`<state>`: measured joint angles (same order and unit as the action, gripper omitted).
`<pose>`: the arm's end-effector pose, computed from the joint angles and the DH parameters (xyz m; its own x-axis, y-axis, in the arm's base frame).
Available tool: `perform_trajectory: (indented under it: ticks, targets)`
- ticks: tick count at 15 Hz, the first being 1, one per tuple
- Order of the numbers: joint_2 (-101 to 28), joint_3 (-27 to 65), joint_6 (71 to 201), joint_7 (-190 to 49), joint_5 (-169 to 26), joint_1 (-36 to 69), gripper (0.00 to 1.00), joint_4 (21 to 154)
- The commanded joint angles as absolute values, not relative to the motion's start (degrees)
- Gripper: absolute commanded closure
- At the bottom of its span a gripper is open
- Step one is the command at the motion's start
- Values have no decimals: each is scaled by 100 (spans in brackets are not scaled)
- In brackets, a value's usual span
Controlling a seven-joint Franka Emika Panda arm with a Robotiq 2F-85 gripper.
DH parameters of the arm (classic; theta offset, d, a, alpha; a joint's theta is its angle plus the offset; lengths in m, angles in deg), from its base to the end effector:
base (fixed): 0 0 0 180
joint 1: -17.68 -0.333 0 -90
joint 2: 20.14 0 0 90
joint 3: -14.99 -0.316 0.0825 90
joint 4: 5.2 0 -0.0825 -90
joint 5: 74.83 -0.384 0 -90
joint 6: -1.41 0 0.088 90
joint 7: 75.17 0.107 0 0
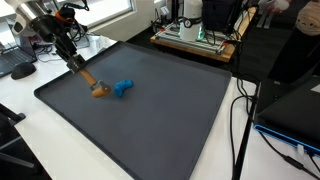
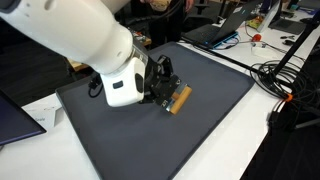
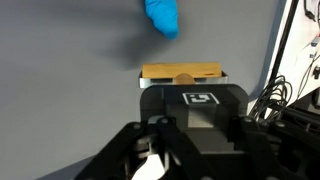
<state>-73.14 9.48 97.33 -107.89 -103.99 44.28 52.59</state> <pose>0.7113 -0.2505 0.2891 0.9979 0.0353 0.0549 0.0608 -0.8090 -0.5846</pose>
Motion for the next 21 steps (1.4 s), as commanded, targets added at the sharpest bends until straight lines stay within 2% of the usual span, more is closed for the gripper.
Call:
perform_trajectory:
  ticks: [1, 12, 21]
  targets:
    - [-7374, 899, 9659, -10780, -10460, 4467, 78, 5112]
    - [-6066, 894, 11800, -11543, -11019, 4699, 78, 7761]
    - [-4691, 970, 13178, -13865, -13265, 4784, 78, 10219]
